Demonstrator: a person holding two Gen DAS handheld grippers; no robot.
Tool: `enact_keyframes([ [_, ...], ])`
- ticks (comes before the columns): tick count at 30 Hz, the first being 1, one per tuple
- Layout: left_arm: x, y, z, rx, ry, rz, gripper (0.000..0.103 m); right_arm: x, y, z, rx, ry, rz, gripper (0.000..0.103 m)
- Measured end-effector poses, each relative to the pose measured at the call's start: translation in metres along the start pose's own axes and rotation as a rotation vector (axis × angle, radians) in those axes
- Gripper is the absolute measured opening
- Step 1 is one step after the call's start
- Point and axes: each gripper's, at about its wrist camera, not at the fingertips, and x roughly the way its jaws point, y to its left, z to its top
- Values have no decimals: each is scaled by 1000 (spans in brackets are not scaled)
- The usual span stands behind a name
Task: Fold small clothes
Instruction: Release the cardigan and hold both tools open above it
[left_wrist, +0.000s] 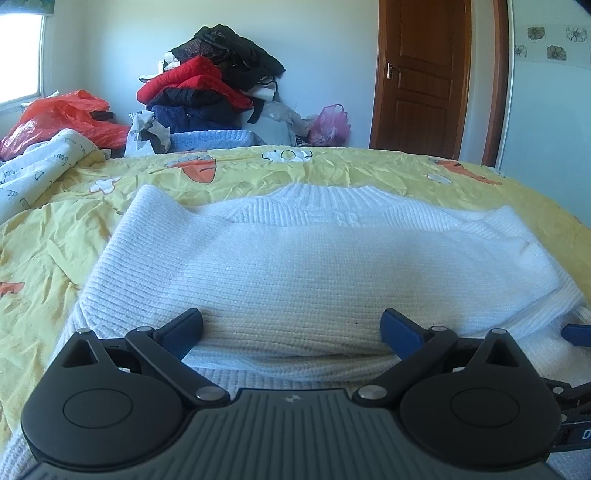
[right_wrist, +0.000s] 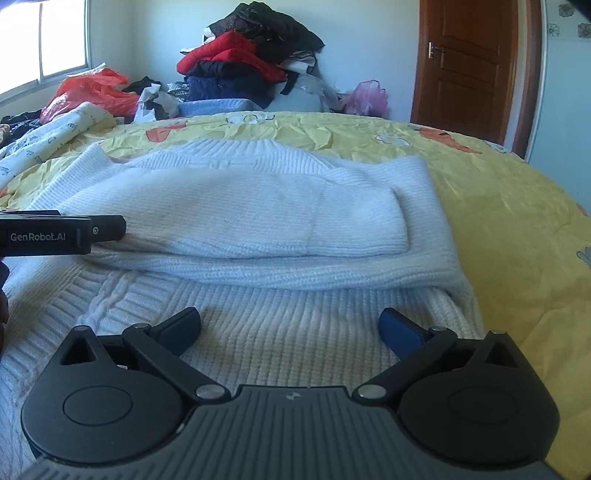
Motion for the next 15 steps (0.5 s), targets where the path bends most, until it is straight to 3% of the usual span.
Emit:
enact_keyframes([
  [5,1,-2,0,12,4,11,103,-20,0,-16,12,0,-8,101],
  [15,-5,-14,-6,104,-3,67,103,-21,0,-17,21,-4,-9,101],
])
